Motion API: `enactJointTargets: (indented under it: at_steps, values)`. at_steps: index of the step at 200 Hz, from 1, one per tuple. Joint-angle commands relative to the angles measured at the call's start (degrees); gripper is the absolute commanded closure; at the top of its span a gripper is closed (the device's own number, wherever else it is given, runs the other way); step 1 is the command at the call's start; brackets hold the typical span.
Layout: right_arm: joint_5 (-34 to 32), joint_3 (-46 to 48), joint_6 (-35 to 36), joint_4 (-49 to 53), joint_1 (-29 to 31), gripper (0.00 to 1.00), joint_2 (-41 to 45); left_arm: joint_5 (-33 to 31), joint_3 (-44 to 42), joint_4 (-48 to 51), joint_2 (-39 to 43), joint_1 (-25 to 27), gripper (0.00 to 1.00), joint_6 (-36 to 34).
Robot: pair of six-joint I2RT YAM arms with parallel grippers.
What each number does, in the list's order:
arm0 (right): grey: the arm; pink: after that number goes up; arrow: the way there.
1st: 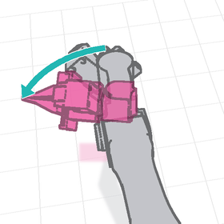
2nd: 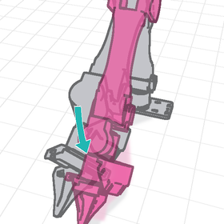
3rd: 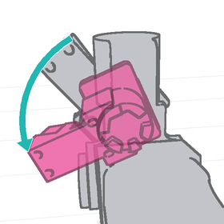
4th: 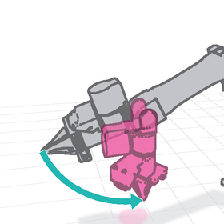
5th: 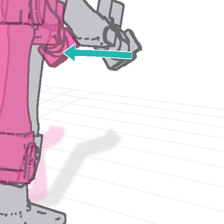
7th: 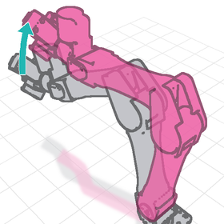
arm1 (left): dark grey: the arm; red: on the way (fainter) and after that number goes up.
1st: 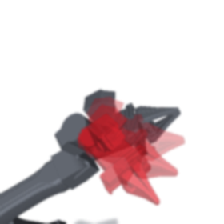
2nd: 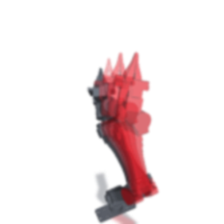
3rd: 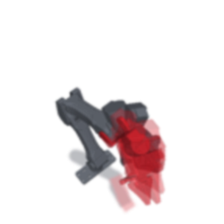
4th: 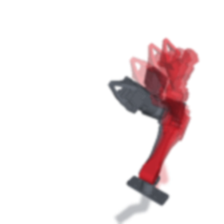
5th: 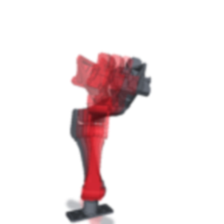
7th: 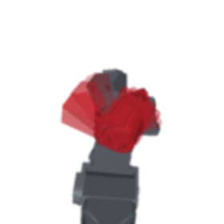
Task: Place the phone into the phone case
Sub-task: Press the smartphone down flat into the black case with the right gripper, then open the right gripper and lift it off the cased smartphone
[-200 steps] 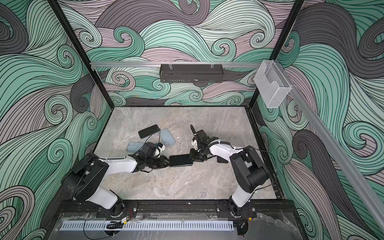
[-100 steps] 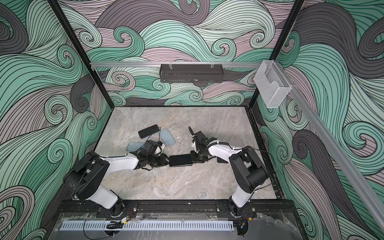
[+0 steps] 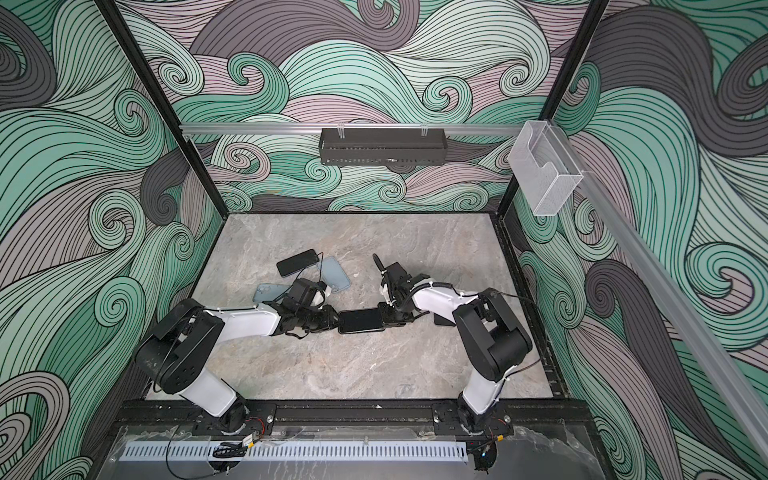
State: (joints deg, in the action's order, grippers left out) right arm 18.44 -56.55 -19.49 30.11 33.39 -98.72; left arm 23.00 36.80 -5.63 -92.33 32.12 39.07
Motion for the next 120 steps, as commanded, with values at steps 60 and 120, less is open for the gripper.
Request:
enactJointTargets:
  at_steps: [60, 120]
  values:
    - [1.48, 0.17, 0.50, -1.36, 2.75, 0.82, -5.06, 2.65, 1.30, -0.12, -1.72, 0.31, 0.69, 0.22]
    - [-3.11, -0.21, 0.68, 0.33, 4.23, 0.82, -7.96, 2.53, 1.22, -0.30, -2.13, 0.31, 0.69, 0.44]
